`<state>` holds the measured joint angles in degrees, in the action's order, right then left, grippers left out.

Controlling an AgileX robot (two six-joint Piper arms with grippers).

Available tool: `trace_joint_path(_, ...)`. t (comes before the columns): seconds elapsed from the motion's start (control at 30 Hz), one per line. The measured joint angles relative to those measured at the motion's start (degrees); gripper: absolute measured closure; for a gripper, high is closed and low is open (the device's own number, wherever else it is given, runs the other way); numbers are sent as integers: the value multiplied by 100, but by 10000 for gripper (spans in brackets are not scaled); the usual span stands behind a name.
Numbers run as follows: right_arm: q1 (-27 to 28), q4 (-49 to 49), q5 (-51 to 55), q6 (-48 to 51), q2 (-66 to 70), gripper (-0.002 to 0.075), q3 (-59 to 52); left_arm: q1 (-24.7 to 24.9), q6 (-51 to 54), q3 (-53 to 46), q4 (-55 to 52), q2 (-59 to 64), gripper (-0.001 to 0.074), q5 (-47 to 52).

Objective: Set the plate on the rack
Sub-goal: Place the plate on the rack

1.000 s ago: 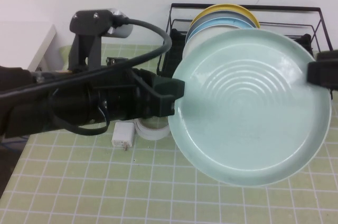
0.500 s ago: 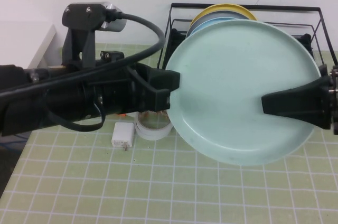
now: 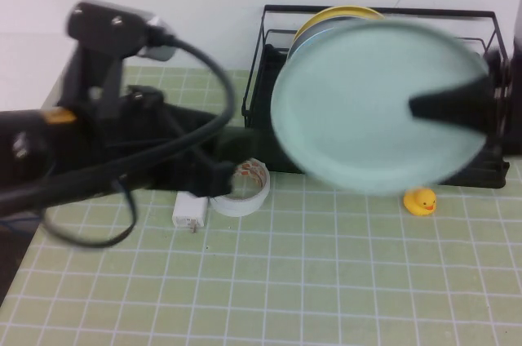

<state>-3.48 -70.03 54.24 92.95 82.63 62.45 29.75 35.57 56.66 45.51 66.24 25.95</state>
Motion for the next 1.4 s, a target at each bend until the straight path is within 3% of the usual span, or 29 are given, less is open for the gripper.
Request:
trace_joint_path(0.17, 383, 34, 975, 75, 902, 575, 1495, 0, -2477, 0, -2537, -490, 611, 835)
trace_joint_path(0.3, 456, 57, 1406, 179, 1711, 575, 2879, 0, -3852, -214, -3856, -804, 710, 1516)
trace_joint_path(0.6, 489, -7, 1544, 229, 3465, 575, 5532, 0, -4767, -1438, -4114, -2151, 734, 1595)
trace_joint_path(0.77, 489, -106, 1544, 237, 4444, 575, 6367, 0, -5200, -2193, -3948, -3104, 735, 1910)
trace_joint_path(1.03, 489, -181, 775, 827, 5583, 575, 6546, 0, -5866, -2670, -3922, -4255, 735, 1949)
trace_joint_path(1.4, 489, -316, 676, 1282, 6071, 575, 6546, 0, -5933, -2746, -4027, -4394, 735, 1930)
